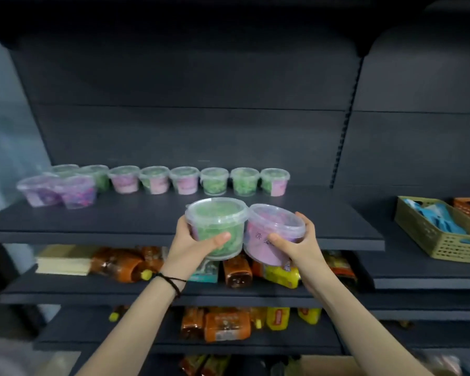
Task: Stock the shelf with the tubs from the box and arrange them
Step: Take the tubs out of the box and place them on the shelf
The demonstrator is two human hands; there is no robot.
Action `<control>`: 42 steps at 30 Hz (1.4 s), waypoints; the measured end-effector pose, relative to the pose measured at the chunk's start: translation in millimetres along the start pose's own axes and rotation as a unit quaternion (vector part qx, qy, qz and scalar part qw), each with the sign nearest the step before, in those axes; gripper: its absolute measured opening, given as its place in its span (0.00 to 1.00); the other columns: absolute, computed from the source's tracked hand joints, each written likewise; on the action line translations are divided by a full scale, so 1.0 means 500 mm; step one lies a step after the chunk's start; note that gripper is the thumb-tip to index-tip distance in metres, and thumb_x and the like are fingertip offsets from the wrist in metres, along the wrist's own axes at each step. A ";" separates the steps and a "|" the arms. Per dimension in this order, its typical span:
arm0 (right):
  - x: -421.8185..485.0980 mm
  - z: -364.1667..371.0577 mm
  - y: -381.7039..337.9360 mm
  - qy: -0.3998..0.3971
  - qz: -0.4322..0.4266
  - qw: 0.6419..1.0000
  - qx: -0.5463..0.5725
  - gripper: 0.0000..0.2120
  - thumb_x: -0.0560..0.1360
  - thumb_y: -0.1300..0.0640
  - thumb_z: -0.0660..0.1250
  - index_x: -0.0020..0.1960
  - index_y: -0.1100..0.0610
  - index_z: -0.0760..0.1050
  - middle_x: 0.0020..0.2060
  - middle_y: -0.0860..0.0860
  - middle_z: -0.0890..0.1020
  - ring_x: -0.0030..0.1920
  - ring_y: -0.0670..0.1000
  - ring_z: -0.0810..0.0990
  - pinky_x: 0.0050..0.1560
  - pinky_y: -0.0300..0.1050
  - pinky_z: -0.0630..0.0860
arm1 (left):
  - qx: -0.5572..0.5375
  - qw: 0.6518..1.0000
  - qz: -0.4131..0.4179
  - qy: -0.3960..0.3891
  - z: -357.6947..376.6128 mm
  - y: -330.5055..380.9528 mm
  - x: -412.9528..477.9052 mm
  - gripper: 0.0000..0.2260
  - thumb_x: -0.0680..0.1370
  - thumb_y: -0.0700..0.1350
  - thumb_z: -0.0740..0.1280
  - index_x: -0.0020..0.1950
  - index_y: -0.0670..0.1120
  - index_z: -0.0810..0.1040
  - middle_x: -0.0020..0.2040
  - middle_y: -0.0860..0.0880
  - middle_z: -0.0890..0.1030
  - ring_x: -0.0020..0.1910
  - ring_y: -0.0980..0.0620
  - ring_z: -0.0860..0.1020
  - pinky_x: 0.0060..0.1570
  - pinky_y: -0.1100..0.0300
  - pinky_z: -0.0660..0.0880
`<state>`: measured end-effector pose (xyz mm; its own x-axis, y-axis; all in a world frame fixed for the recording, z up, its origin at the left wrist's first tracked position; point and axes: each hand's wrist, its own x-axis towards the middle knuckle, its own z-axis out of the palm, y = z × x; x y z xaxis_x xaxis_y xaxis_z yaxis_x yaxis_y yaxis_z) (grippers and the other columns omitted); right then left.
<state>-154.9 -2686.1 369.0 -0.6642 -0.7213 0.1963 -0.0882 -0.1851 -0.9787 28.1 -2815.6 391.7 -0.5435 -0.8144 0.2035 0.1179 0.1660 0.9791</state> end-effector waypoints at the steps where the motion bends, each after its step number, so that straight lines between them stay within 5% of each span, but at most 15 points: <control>1: 0.002 0.037 -0.002 -0.003 -0.004 1.000 0.001 0.55 0.47 0.41 0.81 0.68 0.46 0.59 0.59 0.44 0.74 0.58 0.43 0.76 0.50 0.38 0.78 | 0.011 1.000 0.008 0.015 -0.034 0.006 0.000 0.33 0.64 0.45 0.78 0.62 0.52 0.64 0.57 0.57 0.74 0.53 0.63 0.74 0.47 0.67 0.74; 10: 0.081 0.313 0.023 -0.040 -0.008 0.998 -0.039 0.58 0.49 0.44 0.82 0.72 0.51 0.57 0.63 0.48 0.72 0.62 0.48 0.74 0.62 0.47 0.75 | 0.024 0.991 0.008 0.131 -0.275 -0.025 0.052 0.32 0.64 0.43 0.79 0.61 0.52 0.64 0.55 0.58 0.73 0.52 0.61 0.74 0.46 0.67 0.72; 13: 0.133 0.391 0.052 -0.048 -0.002 0.998 -0.039 0.49 0.59 0.54 0.83 0.72 0.52 0.57 0.62 0.49 0.72 0.61 0.48 0.74 0.59 0.44 0.76 | 0.016 0.985 0.006 0.171 -0.339 -0.050 0.101 0.30 0.64 0.41 0.79 0.60 0.51 0.66 0.53 0.57 0.75 0.50 0.63 0.74 0.42 0.70 0.71; 16: 0.202 0.462 0.086 -0.043 0.000 0.998 -0.053 0.44 0.61 0.57 0.81 0.68 0.51 0.59 0.59 0.47 0.73 0.59 0.46 0.75 0.60 0.45 0.75 | 0.027 0.978 0.010 0.205 -0.411 -0.084 0.183 0.32 0.62 0.42 0.80 0.60 0.49 0.67 0.57 0.52 0.75 0.55 0.55 0.76 0.49 0.64 0.73; 20: 0.303 0.548 0.132 -0.051 -0.003 0.997 -0.058 0.42 0.61 0.59 0.82 0.65 0.48 0.58 0.54 0.41 0.72 0.53 0.39 0.74 0.51 0.33 0.72 | 0.051 0.979 0.009 0.197 -0.491 -0.132 0.307 0.35 0.62 0.38 0.80 0.62 0.45 0.65 0.59 0.50 0.73 0.57 0.53 0.74 0.50 0.64 0.72; 24: 0.377 0.620 0.177 -0.050 -0.007 0.996 -0.078 0.47 0.57 0.57 0.84 0.66 0.49 0.59 0.60 0.47 0.72 0.60 0.46 0.74 0.59 0.39 0.73 | 0.059 0.974 -0.002 0.217 -0.539 -0.197 0.399 0.36 0.61 0.32 0.79 0.61 0.43 0.61 0.58 0.47 0.69 0.57 0.51 0.71 0.52 0.62 0.70; 29: 0.425 0.684 0.207 -0.040 -0.024 0.996 -0.082 0.41 0.61 0.66 0.81 0.62 0.51 0.58 0.53 0.39 0.69 0.52 0.35 0.75 0.43 0.21 0.70 | 0.069 0.974 -0.016 0.214 -0.592 -0.245 0.475 0.36 0.61 0.32 0.79 0.58 0.44 0.60 0.54 0.52 0.69 0.55 0.54 0.71 0.44 0.70 0.70; 32: 0.448 0.715 0.216 -0.055 -0.032 0.994 -0.091 0.41 0.61 0.67 0.80 0.63 0.53 0.58 0.53 0.40 0.69 0.48 0.25 0.73 0.42 0.22 0.71 | 0.096 0.979 -0.024 0.177 -0.621 -0.255 0.518 0.35 0.61 0.36 0.80 0.59 0.45 0.61 0.54 0.53 0.69 0.55 0.53 0.71 0.43 0.70 0.69; 38: 0.474 0.772 0.232 -0.023 -0.013 0.993 -0.111 0.41 0.60 0.60 0.82 0.60 0.40 0.61 0.57 0.38 0.71 0.57 0.37 0.73 0.47 0.24 0.72 | 0.105 0.980 -0.029 0.166 -0.658 -0.271 0.573 0.36 0.60 0.37 0.81 0.63 0.44 0.68 0.56 0.51 0.73 0.57 0.53 0.73 0.54 0.62 0.68; 42: 0.489 0.796 0.240 -0.002 0.004 0.994 -0.111 0.46 0.61 0.56 0.82 0.68 0.43 0.57 0.59 0.38 0.71 0.59 0.38 0.72 0.57 0.34 0.71 | 0.119 0.983 -0.029 0.134 -0.679 -0.279 0.606 0.36 0.61 0.41 0.81 0.65 0.43 0.69 0.58 0.51 0.74 0.56 0.54 0.73 0.55 0.63 0.68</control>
<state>-32.3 -3150.1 322.9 -0.6628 -0.7250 0.1874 -0.2449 -0.0266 -0.9692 129.0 -3274.2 314.6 -0.3015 -0.9383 0.1693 -0.1228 0.2143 0.9690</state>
